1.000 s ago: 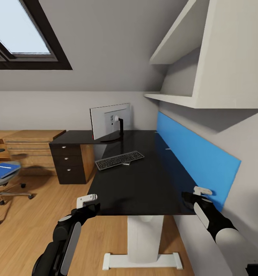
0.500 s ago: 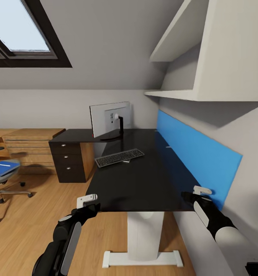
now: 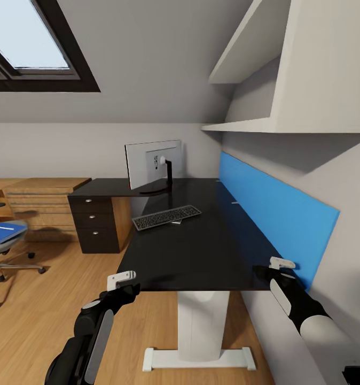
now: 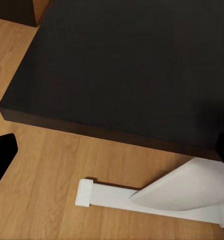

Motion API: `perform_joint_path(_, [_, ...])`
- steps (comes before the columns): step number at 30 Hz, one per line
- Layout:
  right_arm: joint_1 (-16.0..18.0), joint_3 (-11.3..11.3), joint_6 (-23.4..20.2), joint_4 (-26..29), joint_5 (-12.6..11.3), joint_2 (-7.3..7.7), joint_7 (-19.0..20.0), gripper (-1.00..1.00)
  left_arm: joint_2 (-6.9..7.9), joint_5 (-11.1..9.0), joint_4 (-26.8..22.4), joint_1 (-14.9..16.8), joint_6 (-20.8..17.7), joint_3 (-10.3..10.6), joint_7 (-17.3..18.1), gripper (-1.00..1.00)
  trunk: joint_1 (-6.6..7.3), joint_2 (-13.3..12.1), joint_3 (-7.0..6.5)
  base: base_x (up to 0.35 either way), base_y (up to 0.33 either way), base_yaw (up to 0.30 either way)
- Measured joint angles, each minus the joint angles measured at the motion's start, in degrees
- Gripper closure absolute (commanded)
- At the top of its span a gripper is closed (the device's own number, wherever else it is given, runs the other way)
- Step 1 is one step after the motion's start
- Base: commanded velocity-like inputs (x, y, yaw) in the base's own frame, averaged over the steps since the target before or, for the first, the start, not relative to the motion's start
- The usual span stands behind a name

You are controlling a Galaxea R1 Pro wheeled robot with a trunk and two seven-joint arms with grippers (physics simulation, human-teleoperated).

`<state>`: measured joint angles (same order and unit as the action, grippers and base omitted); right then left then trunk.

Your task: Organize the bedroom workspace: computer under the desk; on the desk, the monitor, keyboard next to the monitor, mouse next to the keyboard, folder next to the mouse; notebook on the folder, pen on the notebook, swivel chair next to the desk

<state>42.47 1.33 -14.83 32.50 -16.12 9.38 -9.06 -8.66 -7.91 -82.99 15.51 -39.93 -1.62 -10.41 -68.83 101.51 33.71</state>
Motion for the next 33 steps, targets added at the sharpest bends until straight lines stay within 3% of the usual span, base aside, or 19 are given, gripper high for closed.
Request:
perform_joint_path(27, [0.0,0.0,0.2,0.0,-0.2,-0.09,0.1,-1.0,0.08,-0.1,0.1,0.0,0.0,-0.3,0.1,-1.0,0.0,0.0,0.0,-0.041,0.0,0.0])
perform_joint_path(28, [0.0,0.0,0.2,0.0,-0.2,-0.09,0.1,1.0,0.07,-0.1,0.1,0.0,0.0,-0.3,0.1,-1.0,0.0,0.0,0.0,-0.005,0.0,0.0])
perform_joint_path(33, [0.0,0.1,0.1,0.0,0.0,-0.09,0.1,1.0,0.08,-0.1,0.1,0.0,0.0,-0.3,0.0,-1.0,0.0,0.0,0.0,-0.001,0.0,0.0])
